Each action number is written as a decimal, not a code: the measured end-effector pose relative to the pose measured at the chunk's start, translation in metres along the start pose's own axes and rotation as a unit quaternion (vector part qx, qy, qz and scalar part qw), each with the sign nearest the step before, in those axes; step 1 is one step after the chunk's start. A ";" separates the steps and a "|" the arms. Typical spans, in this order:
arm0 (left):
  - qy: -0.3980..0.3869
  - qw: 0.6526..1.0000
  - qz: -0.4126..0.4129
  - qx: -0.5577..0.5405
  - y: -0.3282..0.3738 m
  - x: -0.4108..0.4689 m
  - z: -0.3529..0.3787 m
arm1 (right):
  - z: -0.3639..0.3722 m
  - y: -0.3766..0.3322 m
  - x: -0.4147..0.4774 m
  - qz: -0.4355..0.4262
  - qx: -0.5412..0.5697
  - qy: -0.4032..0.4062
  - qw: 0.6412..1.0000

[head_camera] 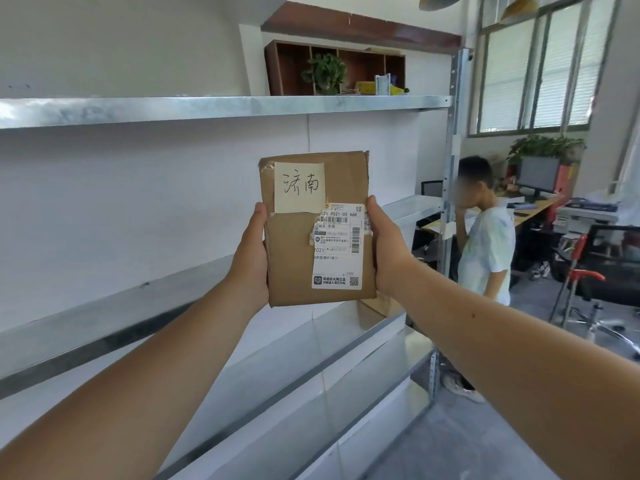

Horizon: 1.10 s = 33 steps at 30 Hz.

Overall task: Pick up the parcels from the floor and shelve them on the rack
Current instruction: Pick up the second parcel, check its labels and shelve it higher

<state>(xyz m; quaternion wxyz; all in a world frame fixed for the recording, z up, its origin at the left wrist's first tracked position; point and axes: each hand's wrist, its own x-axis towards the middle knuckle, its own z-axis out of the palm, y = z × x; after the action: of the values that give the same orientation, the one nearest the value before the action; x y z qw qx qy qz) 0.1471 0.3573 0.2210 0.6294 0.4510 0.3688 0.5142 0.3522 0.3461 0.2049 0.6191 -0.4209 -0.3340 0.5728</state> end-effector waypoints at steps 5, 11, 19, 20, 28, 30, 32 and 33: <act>-0.042 0.999 -0.016 -0.005 -0.012 0.045 0.022 | -0.023 -0.012 0.015 -0.014 0.004 0.050 0.999; -0.088 0.995 -0.037 -0.011 -0.016 0.097 0.030 | -0.032 -0.018 0.044 -0.045 0.010 0.104 0.994; -0.133 0.990 -0.056 -0.009 -0.027 0.155 0.024 | -0.040 -0.007 0.082 -0.071 0.013 0.137 0.988; -0.137 0.989 -0.055 -0.010 -0.028 0.160 0.023 | -0.041 -0.006 0.086 -0.073 0.011 0.141 0.987; -0.156 0.985 -0.069 -0.010 -0.035 0.208 0.035 | -0.055 -0.012 0.118 -0.077 -0.001 0.179 0.981; -0.155 0.985 -0.073 -0.006 -0.037 0.221 0.041 | -0.061 -0.015 0.126 -0.072 -0.004 0.181 0.981; -0.155 0.985 -0.070 0.005 -0.038 0.233 0.049 | -0.069 -0.019 0.135 -0.067 -0.006 0.176 0.982; -0.151 0.986 -0.070 0.010 -0.038 0.238 0.054 | -0.074 -0.021 0.140 -0.067 -0.007 0.173 0.983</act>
<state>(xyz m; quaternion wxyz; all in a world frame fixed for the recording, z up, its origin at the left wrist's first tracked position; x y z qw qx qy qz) 0.2561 0.5785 0.2025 0.7074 0.5034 0.3052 0.3911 0.4442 0.4749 0.1825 0.7015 -0.4945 -0.2531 0.4464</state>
